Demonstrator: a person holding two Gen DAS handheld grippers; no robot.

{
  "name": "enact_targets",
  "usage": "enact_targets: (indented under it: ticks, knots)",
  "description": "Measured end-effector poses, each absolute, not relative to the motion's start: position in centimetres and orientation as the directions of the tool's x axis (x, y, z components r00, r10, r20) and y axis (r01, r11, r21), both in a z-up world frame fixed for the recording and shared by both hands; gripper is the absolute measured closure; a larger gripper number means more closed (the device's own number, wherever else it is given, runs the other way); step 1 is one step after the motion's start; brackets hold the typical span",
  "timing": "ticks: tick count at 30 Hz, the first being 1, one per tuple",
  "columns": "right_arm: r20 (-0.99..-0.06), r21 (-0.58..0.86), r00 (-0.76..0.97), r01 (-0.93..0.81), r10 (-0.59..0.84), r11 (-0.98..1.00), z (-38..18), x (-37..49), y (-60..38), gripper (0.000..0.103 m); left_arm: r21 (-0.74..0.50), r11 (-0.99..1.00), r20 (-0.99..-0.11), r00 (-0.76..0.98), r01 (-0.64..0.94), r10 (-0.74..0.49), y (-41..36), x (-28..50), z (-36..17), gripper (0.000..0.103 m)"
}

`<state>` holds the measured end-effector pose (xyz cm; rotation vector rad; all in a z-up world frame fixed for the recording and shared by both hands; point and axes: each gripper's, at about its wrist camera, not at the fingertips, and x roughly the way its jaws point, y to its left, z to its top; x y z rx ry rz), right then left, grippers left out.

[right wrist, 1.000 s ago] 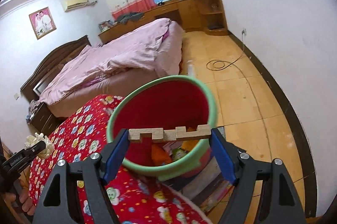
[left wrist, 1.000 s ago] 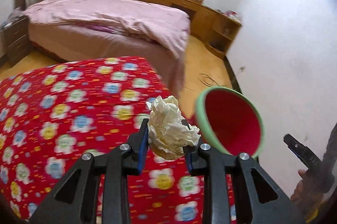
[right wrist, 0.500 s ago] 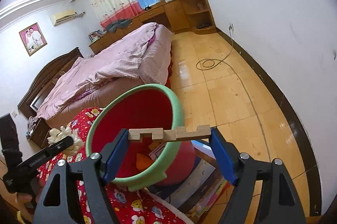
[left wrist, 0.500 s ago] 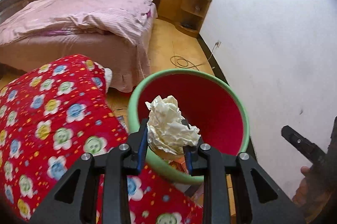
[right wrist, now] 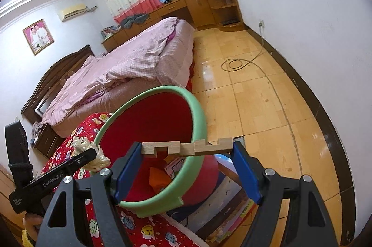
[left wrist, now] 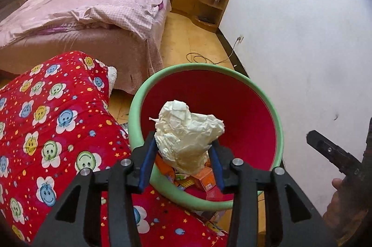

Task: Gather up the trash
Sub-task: 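Open the left tool over the red bucket to drop the paper while right tool carries the wooden piece, then open the right tool over the red bucket to drop the wooden piece, then move both tools back toward the peanut shells on the bedspread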

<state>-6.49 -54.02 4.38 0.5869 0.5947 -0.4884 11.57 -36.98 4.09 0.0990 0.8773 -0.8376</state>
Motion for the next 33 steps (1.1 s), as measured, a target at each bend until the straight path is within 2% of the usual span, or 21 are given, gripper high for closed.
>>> enact_targets:
  ticks: [5, 21, 25, 33]
  knots:
    - [-0.637, 0.357, 0.738, 0.539, -0.224, 0.763, 4.5, -4.4, -53.9, 0.024, -0.256, 0.700, -0.701, 0.370, 0.666, -0.609, -36.3, 11.7, 4.1, 0.047]
    - [-0.679, 0.325, 0.722, 0.459, -0.133, 0.827, 3.0, 1.5, -52.5, 0.024, -0.253, 0.796, -0.720, 0.443, 0.550, -0.535, -30.9, 11.9, 4.3, 0.047]
    - [-0.693, 0.317, 0.710, 0.458, -0.127, 0.831, 2.7, 2.2, -52.1, 0.009, -0.260, 0.822, -0.730, 0.454, 0.507, -0.511, -29.3, 12.0, 4.3, 0.047]
    - [-0.686, 0.306, 0.716, 0.444, -0.129, 0.842, 4.1, 1.4, -50.0, 0.008, -0.263, 0.868, -0.729, 0.502, 0.421, -0.465, -24.4, 10.8, 5.4, 0.047]
